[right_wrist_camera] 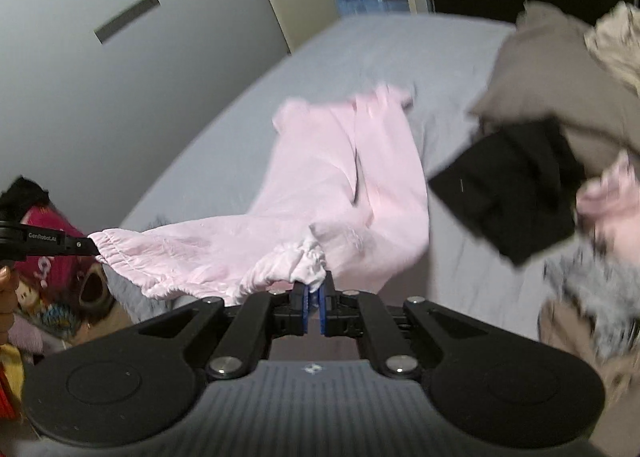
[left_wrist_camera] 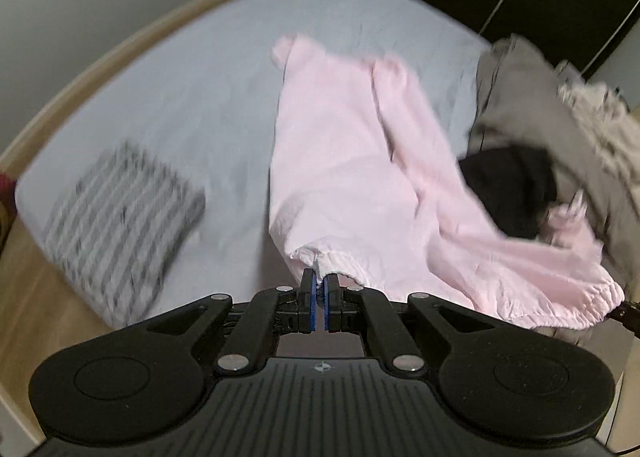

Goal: Fold clothes
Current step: 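Lower the pink garment flat onto the bed with both grippers, then open both grippers to release the cuffs onto the bed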

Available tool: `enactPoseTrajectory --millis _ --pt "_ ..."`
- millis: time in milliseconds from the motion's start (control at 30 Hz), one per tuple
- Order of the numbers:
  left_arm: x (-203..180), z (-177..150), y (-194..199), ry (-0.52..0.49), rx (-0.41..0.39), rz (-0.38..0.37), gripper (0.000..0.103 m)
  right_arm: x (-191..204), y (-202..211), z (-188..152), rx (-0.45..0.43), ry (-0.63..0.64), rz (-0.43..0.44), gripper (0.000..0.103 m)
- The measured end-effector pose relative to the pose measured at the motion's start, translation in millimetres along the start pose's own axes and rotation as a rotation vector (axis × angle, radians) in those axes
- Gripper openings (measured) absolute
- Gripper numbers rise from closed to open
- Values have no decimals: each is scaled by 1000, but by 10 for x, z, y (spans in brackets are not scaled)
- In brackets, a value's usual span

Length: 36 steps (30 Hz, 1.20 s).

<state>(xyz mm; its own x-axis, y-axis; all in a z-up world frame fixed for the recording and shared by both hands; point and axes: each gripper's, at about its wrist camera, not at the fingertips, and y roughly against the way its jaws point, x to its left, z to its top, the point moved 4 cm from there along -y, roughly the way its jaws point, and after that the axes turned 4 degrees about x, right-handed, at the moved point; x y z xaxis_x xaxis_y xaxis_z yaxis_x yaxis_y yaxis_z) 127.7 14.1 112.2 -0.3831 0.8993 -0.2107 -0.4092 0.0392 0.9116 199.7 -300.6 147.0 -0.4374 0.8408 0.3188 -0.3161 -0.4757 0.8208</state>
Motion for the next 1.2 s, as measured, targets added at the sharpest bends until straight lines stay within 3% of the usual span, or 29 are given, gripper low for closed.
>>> enactPoseTrajectory --millis 233,467,667,900,1100,1133,1167,1200 --pt "167 -906 -386 -64 48 66 2 -199 -395 -1141 61 -22 -15 6" --pt "369 -1538 -776 -33 75 90 2 -318 -562 -1652 122 -27 -10 6" --pt "344 -1957 -1162 -121 106 123 2 -398 -791 -2038 156 19 -21 6" --pt "378 -2157 -1757 -156 158 149 3 -542 -1330 -2469 209 94 -49 6" --pt "430 -2361 -1898 -202 279 184 9 -759 -1676 -2691 317 94 -118 14" --pt "458 -2389 -1872 -196 296 186 10 -790 -1648 -2695 325 86 -126 24" --pt "488 -2412 -1843 -186 313 188 11 -820 -1612 -2699 333 80 -136 43" --pt "514 -2426 -1813 -178 323 187 11 -850 -1577 -2704 340 73 -146 51"
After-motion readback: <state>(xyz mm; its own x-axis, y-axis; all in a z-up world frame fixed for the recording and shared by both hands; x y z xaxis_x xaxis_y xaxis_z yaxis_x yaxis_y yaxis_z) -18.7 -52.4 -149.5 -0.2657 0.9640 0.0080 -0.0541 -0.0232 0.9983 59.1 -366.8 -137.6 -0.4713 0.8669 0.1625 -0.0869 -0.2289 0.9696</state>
